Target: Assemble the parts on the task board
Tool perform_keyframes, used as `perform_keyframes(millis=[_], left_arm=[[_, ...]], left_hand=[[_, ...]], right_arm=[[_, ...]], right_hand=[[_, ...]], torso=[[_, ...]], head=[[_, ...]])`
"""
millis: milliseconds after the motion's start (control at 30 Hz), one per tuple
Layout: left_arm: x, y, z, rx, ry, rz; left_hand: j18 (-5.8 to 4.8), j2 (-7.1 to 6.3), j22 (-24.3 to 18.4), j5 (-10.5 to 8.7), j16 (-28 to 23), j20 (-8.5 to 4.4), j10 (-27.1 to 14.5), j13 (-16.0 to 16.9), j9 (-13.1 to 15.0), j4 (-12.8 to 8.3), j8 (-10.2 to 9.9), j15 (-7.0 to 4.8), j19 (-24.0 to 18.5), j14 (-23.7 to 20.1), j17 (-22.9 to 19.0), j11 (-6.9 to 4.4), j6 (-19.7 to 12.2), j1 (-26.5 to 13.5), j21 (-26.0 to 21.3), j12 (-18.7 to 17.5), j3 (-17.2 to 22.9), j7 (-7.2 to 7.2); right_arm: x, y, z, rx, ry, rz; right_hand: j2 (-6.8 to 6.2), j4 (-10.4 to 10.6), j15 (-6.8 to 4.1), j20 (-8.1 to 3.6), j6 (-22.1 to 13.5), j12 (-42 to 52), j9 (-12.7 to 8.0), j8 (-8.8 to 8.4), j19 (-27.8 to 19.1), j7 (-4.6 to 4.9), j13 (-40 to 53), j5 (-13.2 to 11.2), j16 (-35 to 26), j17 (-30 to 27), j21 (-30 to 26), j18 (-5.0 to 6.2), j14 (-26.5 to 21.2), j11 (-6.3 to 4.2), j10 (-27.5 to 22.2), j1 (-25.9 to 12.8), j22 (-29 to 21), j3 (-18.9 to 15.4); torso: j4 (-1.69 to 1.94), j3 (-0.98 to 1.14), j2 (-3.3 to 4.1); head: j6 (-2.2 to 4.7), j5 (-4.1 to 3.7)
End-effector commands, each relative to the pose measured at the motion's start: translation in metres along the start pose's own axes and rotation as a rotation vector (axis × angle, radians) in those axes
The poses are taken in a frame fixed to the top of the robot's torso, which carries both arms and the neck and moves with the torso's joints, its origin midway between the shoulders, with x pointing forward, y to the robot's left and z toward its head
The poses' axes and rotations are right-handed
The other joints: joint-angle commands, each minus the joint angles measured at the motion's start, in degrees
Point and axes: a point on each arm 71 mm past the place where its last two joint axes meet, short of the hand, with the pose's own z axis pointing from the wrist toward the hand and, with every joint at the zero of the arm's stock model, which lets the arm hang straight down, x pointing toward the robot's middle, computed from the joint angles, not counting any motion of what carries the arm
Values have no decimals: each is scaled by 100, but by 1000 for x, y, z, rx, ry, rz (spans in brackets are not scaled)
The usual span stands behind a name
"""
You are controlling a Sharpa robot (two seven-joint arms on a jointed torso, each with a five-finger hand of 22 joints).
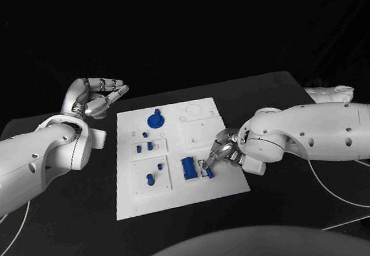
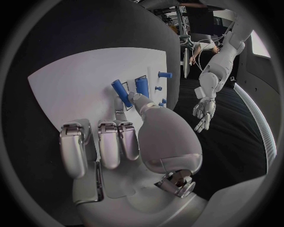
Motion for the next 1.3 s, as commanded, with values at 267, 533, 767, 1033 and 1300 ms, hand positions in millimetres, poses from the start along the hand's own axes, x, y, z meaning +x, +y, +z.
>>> perform_keyframes(millis=[267, 533, 767, 1033, 1300], left_arm=[[1, -2, 0, 9, 13, -3], [2, -2, 0, 9, 15, -4], [2, -2, 0, 8, 15, -4], [1, -1, 0, 7, 15, -4], [1, -1, 0, 7, 16, -4]], left_hand=[[69, 68, 1247, 4, 15, 19, -12, -6, -8, 0, -33, 13, 82, 605, 1509, 2, 31, 7, -23, -19, -38, -2], [68, 88, 1248, 4, 15, 19, -11, -6, -9, -1, -34, 13, 83, 605, 1509, 1, 33, 25, -23, -19, -62, -3], [68, 88, 1248, 4, 15, 19, -11, -6, -9, -1, -34, 13, 83, 605, 1509, 1, 33, 25, -23, -19, -62, -3], [68, 88, 1248, 4, 15, 19, -11, -6, -9, -1, -34, 13, 83, 605, 1509, 1, 33, 25, -23, -19, -62, -3], [68, 90, 1248, 5, 15, 19, -11, -6, -9, -1, -34, 13, 83, 605, 1509, 1, 33, 28, -23, -20, -62, -3]], right_arm=[[-1, 2, 1, -15, -23, 15], [1, 3, 2, -16, -20, 20], [2, 3, 3, -8, -11, 17], [3, 2, 3, 4, -6, 16], [3, 2, 3, 12, -7, 17]], right_hand=[[51, -7, -49, -23, 189, 16, -12, -35, 600, -151, 1510, -27, 23, 1509, 26, -38, 607, -24, 599, -21, 1507, 63], [35, 40, -42, -21, 176, 16, -64, -116, 600, -132, 1510, -76, 23, 1509, 26, -38, 607, -11, 599, -102, 1507, 50], [17, 145, -10, 1, 155, 16, -202, -298, 600, -84, 1510, -400, 23, 1509, 26, -38, 607, 30, 599, -236, 1507, 0], [-84, 283, 35, 39, 134, 16, -344, -460, 600, -16, 1510, -765, 23, 1509, 26, -38, 607, 90, 599, -414, 1507, -166], [-168, 406, 60, 68, 139, 16, -429, -549, 600, 17, 1510, -1018, 23, 1509, 26, -38, 607, 119, 599, -580, 1507, -344]], torso=[[0, -1, 2], [4, -1, 0], [7, -2, -4], [1, 0, 1], [0, 4, 2]], head=[[0, 6], [0, 1], [0, 3], [0, 10], [0, 12]])
